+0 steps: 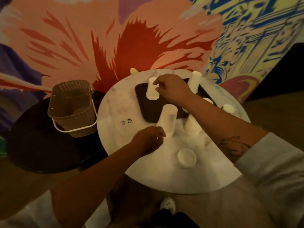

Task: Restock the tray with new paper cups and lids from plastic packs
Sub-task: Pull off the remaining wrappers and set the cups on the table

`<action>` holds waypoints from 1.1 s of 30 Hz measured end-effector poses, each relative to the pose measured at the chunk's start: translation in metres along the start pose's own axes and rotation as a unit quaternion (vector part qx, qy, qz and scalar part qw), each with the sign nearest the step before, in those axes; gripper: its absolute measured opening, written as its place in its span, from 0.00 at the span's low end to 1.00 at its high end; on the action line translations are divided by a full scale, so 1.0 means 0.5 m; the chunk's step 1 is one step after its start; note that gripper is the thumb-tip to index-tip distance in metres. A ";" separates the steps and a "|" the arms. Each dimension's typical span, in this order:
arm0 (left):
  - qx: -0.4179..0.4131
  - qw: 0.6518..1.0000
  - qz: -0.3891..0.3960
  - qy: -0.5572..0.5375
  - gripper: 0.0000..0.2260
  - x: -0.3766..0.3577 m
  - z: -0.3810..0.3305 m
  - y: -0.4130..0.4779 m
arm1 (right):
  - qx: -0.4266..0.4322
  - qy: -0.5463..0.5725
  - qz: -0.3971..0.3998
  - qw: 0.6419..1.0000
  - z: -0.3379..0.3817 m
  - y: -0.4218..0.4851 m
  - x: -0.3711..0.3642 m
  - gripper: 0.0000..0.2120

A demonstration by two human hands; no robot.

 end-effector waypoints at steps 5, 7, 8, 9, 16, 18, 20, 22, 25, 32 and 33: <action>-0.048 0.998 0.033 -0.018 0.10 -0.035 -0.125 -0.004 | -0.071 0.025 -0.036 0.996 -0.103 -0.114 0.103 0.11; -0.069 0.996 0.044 -0.028 0.09 -0.061 -0.164 0.000 | -0.112 0.025 -0.040 0.993 -0.163 -0.155 0.132 0.08; -0.080 0.995 0.049 -0.031 0.09 -0.075 -0.180 0.005 | -0.131 0.030 -0.040 0.990 -0.196 -0.175 0.142 0.07; -0.084 0.994 0.054 -0.033 0.09 -0.090 -0.195 0.013 | -0.146 0.040 -0.037 0.988 -0.227 -0.193 0.148 0.06; 0.014 0.992 0.121 -0.035 0.18 -0.191 -0.282 0.069 | -0.246 0.073 0.159 0.953 -0.410 -0.333 0.100 0.15; 0.038 0.990 0.120 -0.056 0.21 -0.211 -0.303 0.079 | -0.257 0.072 0.139 0.954 -0.463 -0.359 0.100 0.15; 0.052 0.993 0.081 -0.066 0.21 -0.215 -0.325 0.092 | -0.276 0.103 0.136 0.946 -0.512 -0.383 0.099 0.18; 0.071 0.994 0.028 -0.084 0.20 -0.212 -0.343 0.106 | -0.301 0.165 0.190 0.920 -0.540 -0.411 0.080 0.23; 0.094 0.987 -0.005 -0.128 0.21 -0.217 -0.369 0.126 | -0.285 0.201 0.238 0.907 -0.548 -0.428 0.051 0.25; 0.196 0.951 -0.043 -0.234 0.15 -0.244 -0.387 0.151 | -0.234 0.197 0.213 0.928 -0.561 -0.420 0.010 0.26; 0.199 0.950 -0.048 -0.238 0.13 -0.245 -0.385 0.153 | -0.209 0.190 0.219 0.934 -0.557 -0.420 0.009 0.28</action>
Point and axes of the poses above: each hand's wrist, its own y-axis towards the middle knuckle, its own x-axis out of the back of the hand, z = x × y, the point moved 7 cm from there along y, towards the middle knuckle, and after that the axes turned 12 degrees about y, right-handed, at the moved point
